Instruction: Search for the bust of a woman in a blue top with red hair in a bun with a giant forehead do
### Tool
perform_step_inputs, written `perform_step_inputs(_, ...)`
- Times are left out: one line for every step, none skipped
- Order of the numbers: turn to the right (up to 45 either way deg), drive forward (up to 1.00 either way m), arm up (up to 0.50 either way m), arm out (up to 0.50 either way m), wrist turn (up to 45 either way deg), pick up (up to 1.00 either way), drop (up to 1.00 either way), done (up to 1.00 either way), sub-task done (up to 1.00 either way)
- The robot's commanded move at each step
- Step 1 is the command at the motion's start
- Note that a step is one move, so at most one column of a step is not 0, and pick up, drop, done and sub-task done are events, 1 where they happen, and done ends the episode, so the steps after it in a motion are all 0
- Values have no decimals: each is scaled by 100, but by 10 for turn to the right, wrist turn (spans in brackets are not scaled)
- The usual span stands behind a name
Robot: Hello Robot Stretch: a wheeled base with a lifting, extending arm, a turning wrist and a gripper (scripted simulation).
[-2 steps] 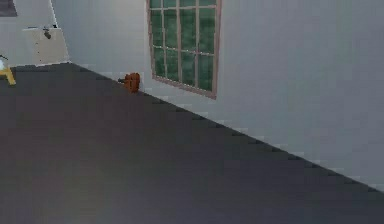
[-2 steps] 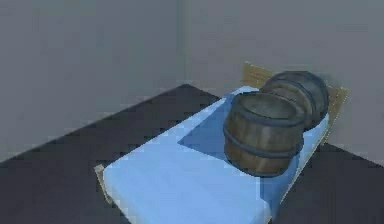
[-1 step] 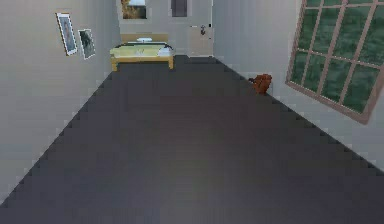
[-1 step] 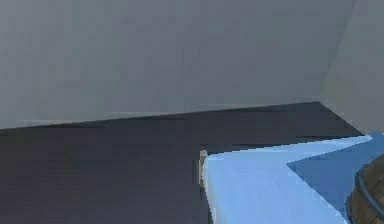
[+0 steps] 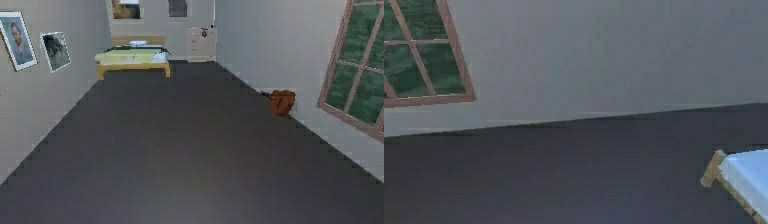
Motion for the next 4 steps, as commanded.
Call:
perform_step_inputs(0, 100, 0, 0, 0, 0, 0, 0, 0)
perform_step_inputs(0, 100, 0, 0, 0, 0, 0, 0, 0)
perform_step_inputs(0, 100, 0, 0, 0, 0, 0, 0, 0)
perform_step_inputs(0, 100, 0, 0, 0, 0, 0, 0, 0)
